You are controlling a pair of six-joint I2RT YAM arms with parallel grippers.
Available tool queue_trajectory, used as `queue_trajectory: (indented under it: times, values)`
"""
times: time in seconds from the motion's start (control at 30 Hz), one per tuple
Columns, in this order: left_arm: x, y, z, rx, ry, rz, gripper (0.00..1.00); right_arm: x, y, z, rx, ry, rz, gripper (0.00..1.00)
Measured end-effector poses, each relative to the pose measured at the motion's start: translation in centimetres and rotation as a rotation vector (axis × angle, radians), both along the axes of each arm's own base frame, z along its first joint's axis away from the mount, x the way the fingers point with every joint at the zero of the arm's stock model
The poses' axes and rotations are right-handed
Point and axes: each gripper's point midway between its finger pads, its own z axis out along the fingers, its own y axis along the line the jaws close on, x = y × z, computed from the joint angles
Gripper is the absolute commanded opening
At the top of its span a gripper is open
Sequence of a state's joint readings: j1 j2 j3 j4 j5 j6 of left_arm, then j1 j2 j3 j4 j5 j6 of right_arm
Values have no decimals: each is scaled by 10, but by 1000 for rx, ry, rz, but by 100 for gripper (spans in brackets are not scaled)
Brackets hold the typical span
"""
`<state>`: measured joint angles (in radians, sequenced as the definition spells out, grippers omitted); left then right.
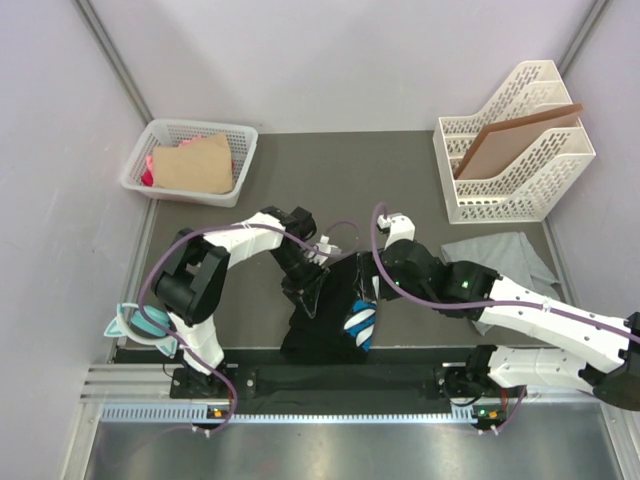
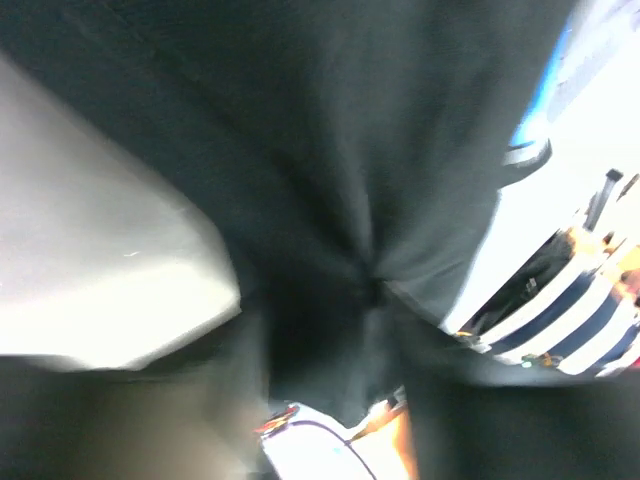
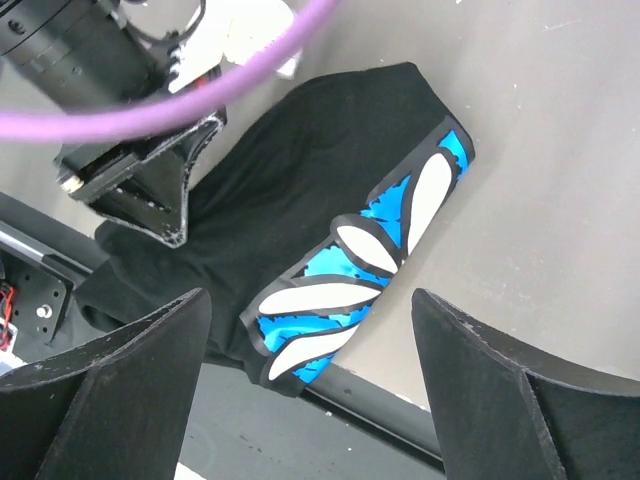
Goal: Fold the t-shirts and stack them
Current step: Flatten out the tshirt
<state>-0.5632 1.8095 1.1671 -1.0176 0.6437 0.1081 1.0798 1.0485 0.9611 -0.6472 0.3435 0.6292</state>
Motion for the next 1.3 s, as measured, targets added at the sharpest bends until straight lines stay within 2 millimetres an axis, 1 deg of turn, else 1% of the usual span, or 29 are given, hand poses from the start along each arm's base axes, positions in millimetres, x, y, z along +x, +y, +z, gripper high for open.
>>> queue_trajectory:
  times: [0.03, 0.07, 0.17, 0.27, 0.33, 0.37, 0.4, 0.43, 0.47, 0.5, 0.53, 0.57, 0.6, 0.63, 0.67, 0.7, 0.77, 0.8, 0.87, 0.93, 1.03, 1.07, 1.2, 1.3]
  values:
    - [-3, -3, 2, -9, 3, -17, 17, 0, -1, -1, -4, 1, -1, 82]
    - [-6, -5, 4, -17, 6, -31, 1, 0, -1, -1, -6, 2, -2, 81]
    - [-3, -14, 15, -48, -5, -50, 0, 0, -2, -2, -11, 2, -3, 81]
    - [11, -19, 29, -73, -29, -30, 0, 0, -3, -1, -14, 1, -7, 80]
    - [30, -18, 43, -96, -66, 8, 0, 0, -5, -1, -16, -1, -11, 80]
    - [44, -16, 53, -107, -90, 34, 0, 0, -6, -1, -20, -2, -14, 79]
    - [63, -13, 66, -121, -133, 71, 0, 0, -8, 0, -23, -4, -16, 79]
    - [88, -7, 84, -134, -197, 114, 0, 0, -9, 0, -23, -6, -18, 79]
    - [116, 1, 106, -148, -284, 159, 0, 0, -10, 1, -24, -8, -21, 79]
    - [148, 13, 131, -159, -393, 210, 0, 0, -11, 2, -25, -9, -23, 79]
    - [172, 25, 155, -166, -492, 254, 0, 0, -12, 3, -24, -12, -25, 79]
    - [200, 42, 187, -167, -615, 309, 0, 1, -12, 5, -22, -15, -27, 79]
    - [222, 60, 220, -171, -743, 361, 0, 1, -12, 8, -18, -19, -29, 79]
    - [236, 82, 253, -166, -857, 415, 0, 2, -12, 10, -14, -23, -31, 79]
    - [242, 102, 285, -160, -957, 463, 0, 2, -12, 12, -10, -26, -32, 78]
    - [243, 122, 315, -148, -1049, 512, 0, 2, -12, 14, -7, -29, -33, 79]
    - [232, 158, 367, -125, -1207, 598, 0, 3, -12, 18, 1, -35, -36, 79]
    - [227, 169, 383, -113, -1261, 630, 0, 3, -12, 20, 6, -39, -36, 79]
    - [197, 202, 424, -65, -1398, 723, 0, 3, -13, 22, 13, -43, -37, 79]
    - [173, 211, 447, -48, -1489, 760, 0, 2, -14, 24, 20, -47, -37, 78]
    - [137, 204, 465, -83, -1555, 750, 0, 2, -15, 28, 32, -54, -39, 78]
    - [130, 199, 470, -109, -1567, 738, 0, 1, -16, 30, 37, -57, -39, 78]
    - [112, 175, 484, -244, -1566, 671, 0, -1, -20, 35, 55, -64, -42, 78]
    - [110, 155, 478, -359, -1488, 618, 1, -4, -25, 41, 76, -68, -47, 78]
